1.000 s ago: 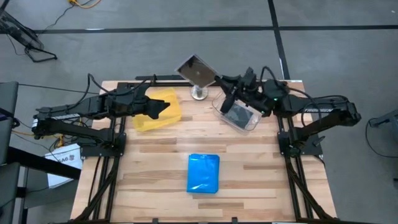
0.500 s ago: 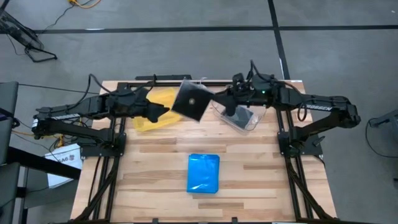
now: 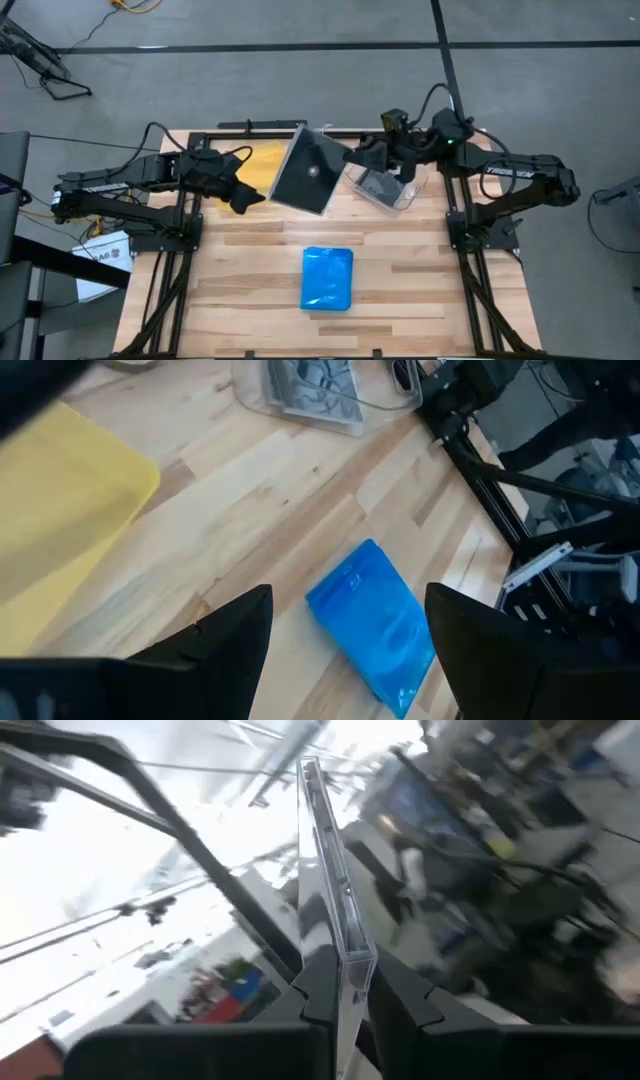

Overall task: Pick & place jewel cases by type
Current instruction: Put the black CD case into the transparent bin

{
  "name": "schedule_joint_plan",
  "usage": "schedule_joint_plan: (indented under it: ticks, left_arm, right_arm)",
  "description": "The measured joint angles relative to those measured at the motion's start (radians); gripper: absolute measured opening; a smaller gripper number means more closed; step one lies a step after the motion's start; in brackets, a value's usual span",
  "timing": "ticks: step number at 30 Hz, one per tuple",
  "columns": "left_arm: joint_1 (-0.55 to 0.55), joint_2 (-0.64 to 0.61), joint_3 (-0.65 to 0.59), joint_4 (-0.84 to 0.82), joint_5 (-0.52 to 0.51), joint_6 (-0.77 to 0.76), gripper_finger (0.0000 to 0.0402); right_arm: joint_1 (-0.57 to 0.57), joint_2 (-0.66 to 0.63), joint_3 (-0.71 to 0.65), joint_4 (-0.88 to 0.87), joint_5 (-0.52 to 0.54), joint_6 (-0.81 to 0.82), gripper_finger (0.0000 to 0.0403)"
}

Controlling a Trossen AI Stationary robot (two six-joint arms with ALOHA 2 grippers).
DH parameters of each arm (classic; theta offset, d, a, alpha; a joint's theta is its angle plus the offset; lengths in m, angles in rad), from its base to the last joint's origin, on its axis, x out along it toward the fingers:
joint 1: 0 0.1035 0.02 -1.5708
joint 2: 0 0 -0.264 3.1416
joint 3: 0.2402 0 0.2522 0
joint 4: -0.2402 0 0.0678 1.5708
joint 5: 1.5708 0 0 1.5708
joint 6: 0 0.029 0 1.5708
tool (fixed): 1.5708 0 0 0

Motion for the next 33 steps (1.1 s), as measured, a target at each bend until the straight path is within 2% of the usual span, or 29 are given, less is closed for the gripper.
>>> schedule_joint_plan:
  ticks: [3, 9, 13, 16, 19, 23, 28, 33]
  left_arm:
    - [0.0, 0.0, 0.0, 0.003, -0.004, 0.0, 0.0255]
    - [0.0, 0.0, 0.0, 0.002, -0.003, 0.0, 0.0255]
    - [0.0, 0.0, 0.0, 0.002, -0.004, 0.005, 0.0255]
    - [0.0, 0.0, 0.0, 0.002, -0.005, 0.006, 0.0255]
    - [0.001, 0.0, 0.0, 0.001, -0.022, 0.007, 0.0255]
    - [0.001, 0.0, 0.0, -0.001, -0.039, 0.007, 0.0255]
    - [0.001, 0.0, 0.0, -0.001, -0.054, 0.007, 0.0255]
    - [0.001, 0.0, 0.0, -0.001, -0.075, 0.008, 0.0255]
  right_arm:
    - [0.0, 0.0, 0.0, 0.04, 0.0, 0.002, 0.0026]
    - [-0.001, 0.0, 0.0, -0.001, 0.0, -0.002, 0.0026]
    - [-0.005, -0.004, 0.0, -0.164, 0.001, -0.05, 0.0026]
    - [-0.015, -0.027, 0.005, -0.375, 0.043, -0.142, 0.0026]
    - [-0.019, -0.042, 0.033, -0.678, 0.206, -0.278, 0.0026]
    - [0.001, -0.042, 0.081, -0.939, 0.48, -0.425, 0.0026]
    - [0.042, -0.043, 0.099, -1.086, 0.787, -0.517, 0.0026]
    - [0.079, -0.043, 0.099, -1.182, 1.057, -0.508, 0.0026]
